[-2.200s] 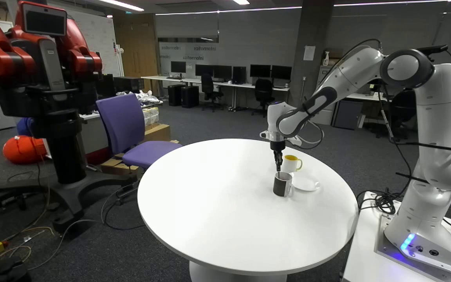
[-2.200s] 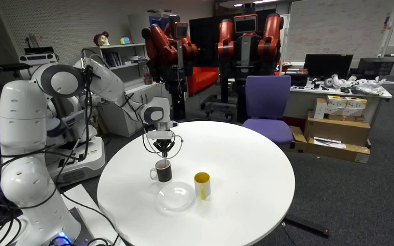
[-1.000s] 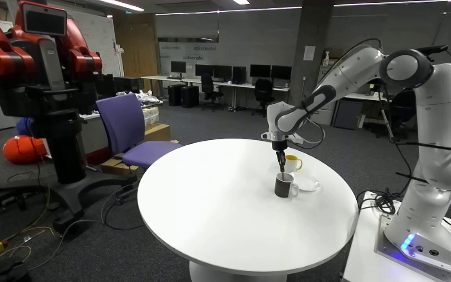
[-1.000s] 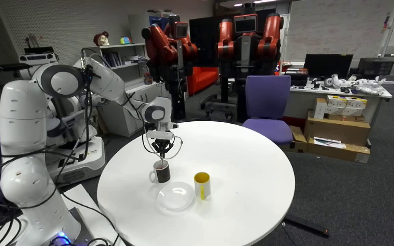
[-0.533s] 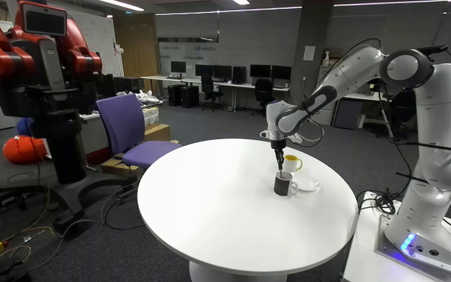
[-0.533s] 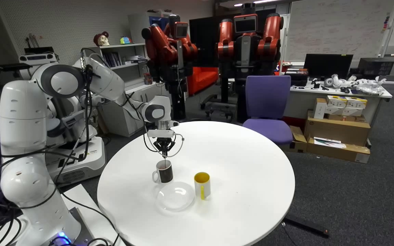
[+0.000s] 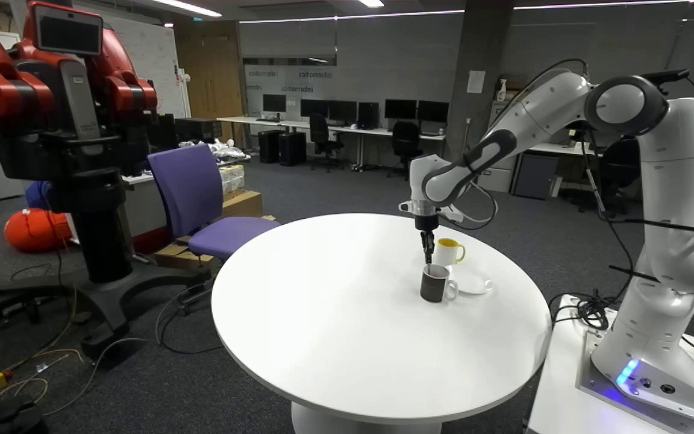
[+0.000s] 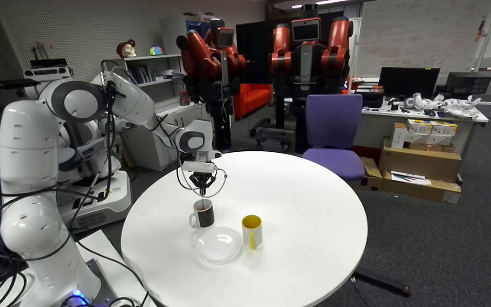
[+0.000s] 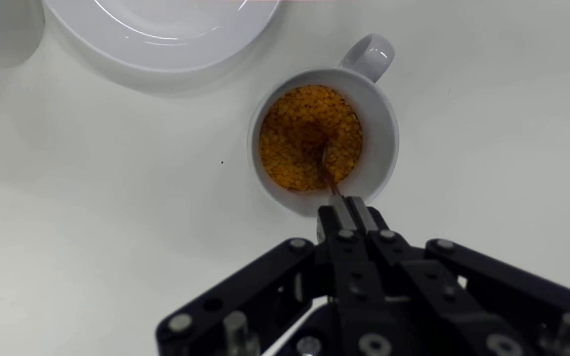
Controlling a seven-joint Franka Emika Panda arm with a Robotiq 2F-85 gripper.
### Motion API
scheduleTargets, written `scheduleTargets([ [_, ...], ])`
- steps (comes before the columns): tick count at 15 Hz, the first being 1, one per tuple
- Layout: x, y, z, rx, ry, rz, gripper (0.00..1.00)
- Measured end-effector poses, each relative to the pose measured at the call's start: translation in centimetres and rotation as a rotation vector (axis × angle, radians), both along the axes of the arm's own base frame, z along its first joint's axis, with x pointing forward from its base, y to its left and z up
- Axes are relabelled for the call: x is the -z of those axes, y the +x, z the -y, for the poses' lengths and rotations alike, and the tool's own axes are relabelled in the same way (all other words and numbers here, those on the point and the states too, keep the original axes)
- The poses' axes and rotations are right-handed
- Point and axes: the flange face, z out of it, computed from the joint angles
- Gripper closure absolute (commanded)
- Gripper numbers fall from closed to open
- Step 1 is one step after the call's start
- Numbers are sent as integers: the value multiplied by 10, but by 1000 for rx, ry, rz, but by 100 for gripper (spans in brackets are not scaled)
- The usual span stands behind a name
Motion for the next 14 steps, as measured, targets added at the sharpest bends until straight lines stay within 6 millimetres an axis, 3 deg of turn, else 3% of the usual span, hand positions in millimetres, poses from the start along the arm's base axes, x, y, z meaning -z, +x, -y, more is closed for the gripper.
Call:
scheduleTargets([
  [14,-4,0,9,-63,-180,9,99],
])
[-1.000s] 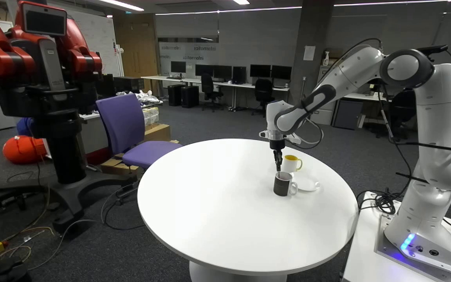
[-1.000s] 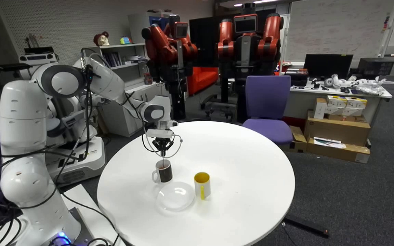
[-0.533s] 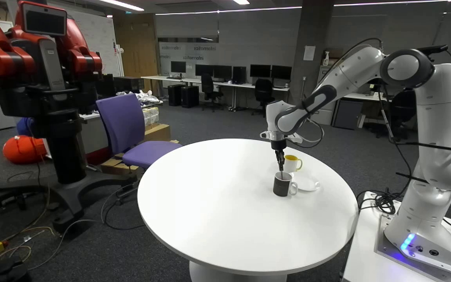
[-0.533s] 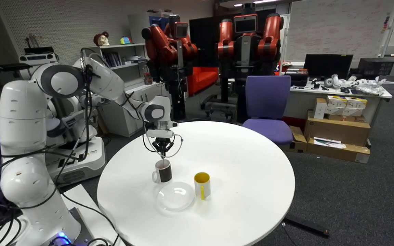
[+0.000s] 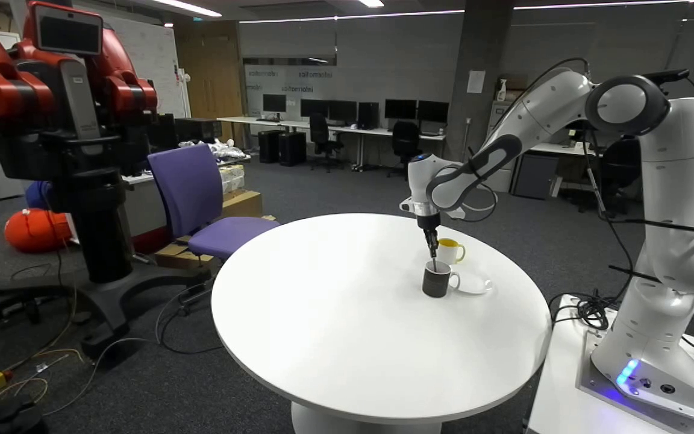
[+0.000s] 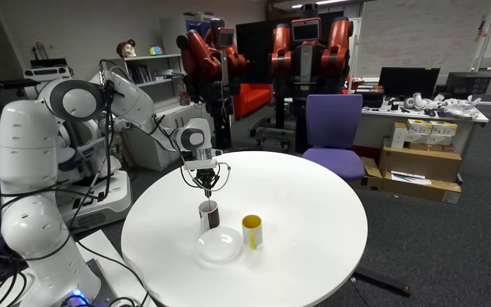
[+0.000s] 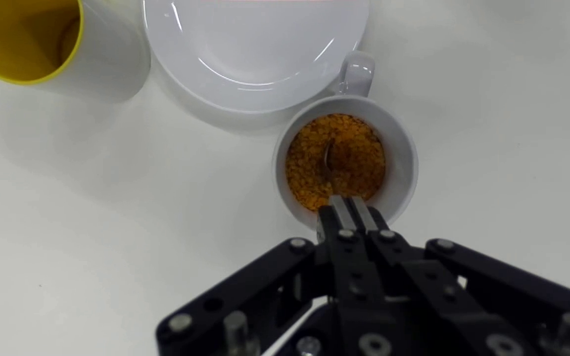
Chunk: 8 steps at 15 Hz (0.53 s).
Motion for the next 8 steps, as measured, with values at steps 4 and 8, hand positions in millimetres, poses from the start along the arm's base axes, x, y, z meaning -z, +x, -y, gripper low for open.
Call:
scheduleTargets([
  [4,3,1,-4,32,53,7,99],
  [8,6,0,-10,50,144,-10,99],
])
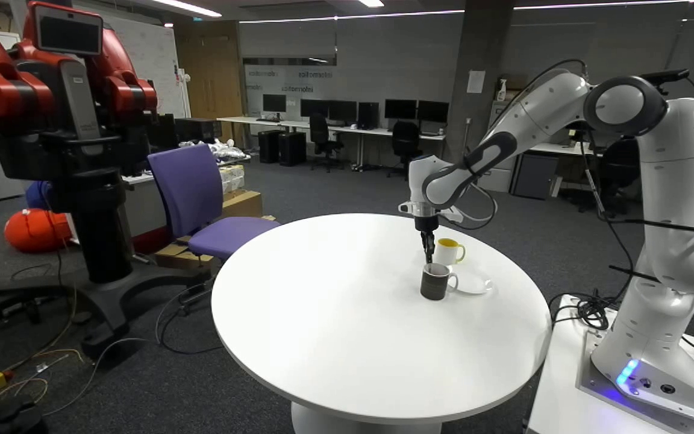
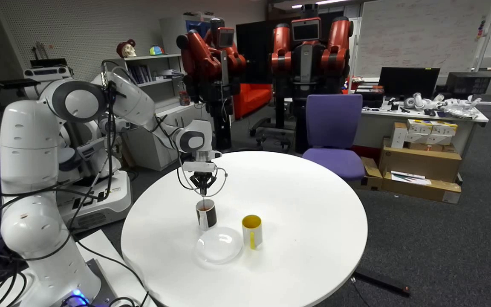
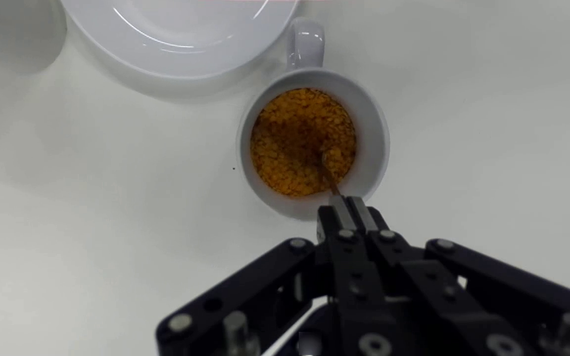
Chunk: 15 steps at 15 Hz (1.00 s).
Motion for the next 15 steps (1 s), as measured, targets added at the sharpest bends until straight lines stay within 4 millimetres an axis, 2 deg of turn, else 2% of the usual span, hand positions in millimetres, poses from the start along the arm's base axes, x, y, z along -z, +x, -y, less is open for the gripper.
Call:
scheduleTargets([
  [7,2,-4,-4,3,60,-35,99],
  [15,-5,2,0,-27,-34,-16,99],
])
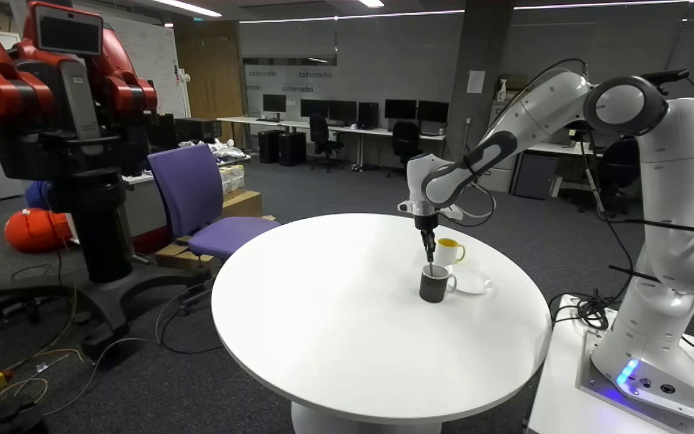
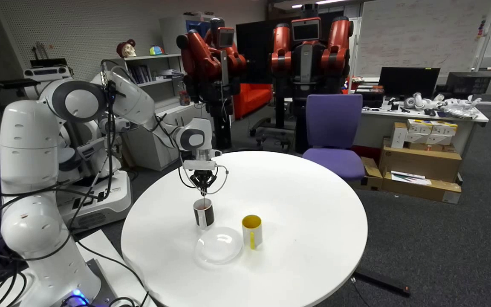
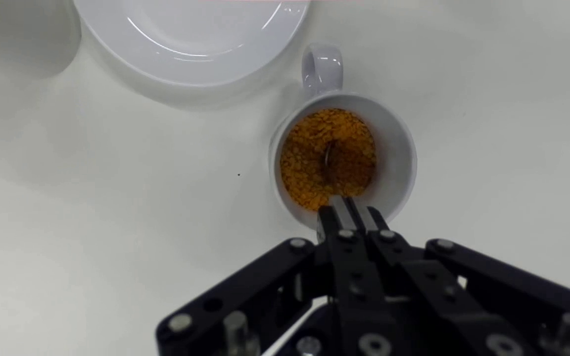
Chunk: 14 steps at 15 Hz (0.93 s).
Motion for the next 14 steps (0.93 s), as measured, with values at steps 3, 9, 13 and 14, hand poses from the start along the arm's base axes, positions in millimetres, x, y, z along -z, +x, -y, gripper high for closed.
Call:
scheduleTargets([
  [3,-1,1,-2,-3,-5,7,99],
  [9,0,0,-6,3,53,-6,99],
  [13,-1,0,-1,-11,23,-7,99],
  [14,-2,0,1,-19,8,-3,99],
])
